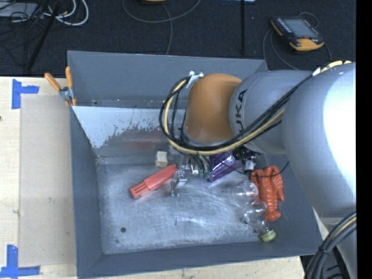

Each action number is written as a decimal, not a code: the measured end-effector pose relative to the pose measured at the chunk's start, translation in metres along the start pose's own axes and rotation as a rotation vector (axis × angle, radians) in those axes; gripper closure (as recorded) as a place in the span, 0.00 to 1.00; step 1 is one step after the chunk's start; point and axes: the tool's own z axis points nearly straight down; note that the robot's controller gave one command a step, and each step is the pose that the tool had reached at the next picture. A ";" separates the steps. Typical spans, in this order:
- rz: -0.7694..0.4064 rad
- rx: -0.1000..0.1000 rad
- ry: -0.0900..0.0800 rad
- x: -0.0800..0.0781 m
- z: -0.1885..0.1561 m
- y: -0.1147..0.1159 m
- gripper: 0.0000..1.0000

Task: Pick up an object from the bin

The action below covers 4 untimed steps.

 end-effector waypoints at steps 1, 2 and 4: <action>0.107 0.009 -0.012 -0.006 -0.005 0.013 1.00; 0.107 0.008 -0.012 -0.006 -0.005 0.013 1.00; 0.104 -0.002 -0.014 -0.005 -0.005 0.009 1.00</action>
Offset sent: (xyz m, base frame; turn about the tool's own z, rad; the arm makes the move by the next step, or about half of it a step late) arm 0.0000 0.0000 0.0000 0.0000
